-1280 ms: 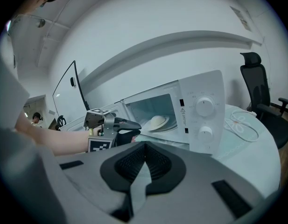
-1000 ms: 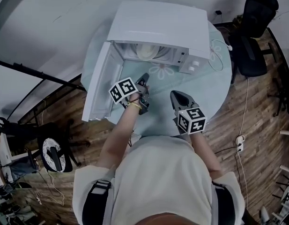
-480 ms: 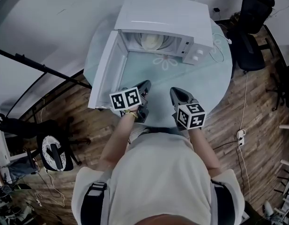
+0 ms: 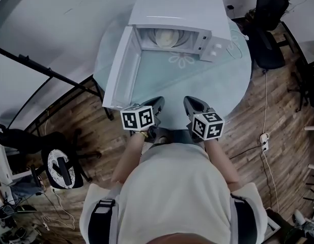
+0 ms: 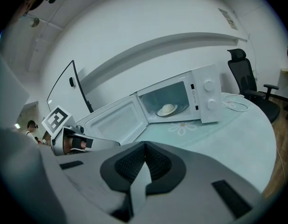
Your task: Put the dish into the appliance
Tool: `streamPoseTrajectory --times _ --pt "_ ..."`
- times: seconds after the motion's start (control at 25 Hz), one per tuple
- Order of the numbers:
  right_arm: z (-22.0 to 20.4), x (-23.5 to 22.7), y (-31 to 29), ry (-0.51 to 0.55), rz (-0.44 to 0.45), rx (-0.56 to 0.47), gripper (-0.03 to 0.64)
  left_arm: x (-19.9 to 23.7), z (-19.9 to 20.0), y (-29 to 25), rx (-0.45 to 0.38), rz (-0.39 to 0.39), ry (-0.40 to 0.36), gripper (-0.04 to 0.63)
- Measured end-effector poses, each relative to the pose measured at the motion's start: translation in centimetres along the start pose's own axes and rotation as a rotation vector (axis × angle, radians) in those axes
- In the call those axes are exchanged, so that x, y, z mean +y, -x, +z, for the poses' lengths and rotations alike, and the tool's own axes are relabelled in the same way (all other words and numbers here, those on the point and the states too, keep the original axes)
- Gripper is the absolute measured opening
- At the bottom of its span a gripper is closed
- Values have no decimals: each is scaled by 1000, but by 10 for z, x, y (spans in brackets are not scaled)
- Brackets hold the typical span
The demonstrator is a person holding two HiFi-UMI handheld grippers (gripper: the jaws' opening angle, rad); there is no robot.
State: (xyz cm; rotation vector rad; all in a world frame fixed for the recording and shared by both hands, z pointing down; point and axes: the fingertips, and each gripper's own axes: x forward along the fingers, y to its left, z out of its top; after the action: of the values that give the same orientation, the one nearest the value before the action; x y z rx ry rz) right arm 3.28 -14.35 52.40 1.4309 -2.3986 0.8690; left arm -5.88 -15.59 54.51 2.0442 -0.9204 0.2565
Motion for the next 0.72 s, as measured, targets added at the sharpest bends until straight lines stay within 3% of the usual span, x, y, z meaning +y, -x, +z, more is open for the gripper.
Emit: streamPoseTrajectory --times 0.72 --pt "-35 35 19 13 -23 20 8 5 -38 40 20 -11 12 9"
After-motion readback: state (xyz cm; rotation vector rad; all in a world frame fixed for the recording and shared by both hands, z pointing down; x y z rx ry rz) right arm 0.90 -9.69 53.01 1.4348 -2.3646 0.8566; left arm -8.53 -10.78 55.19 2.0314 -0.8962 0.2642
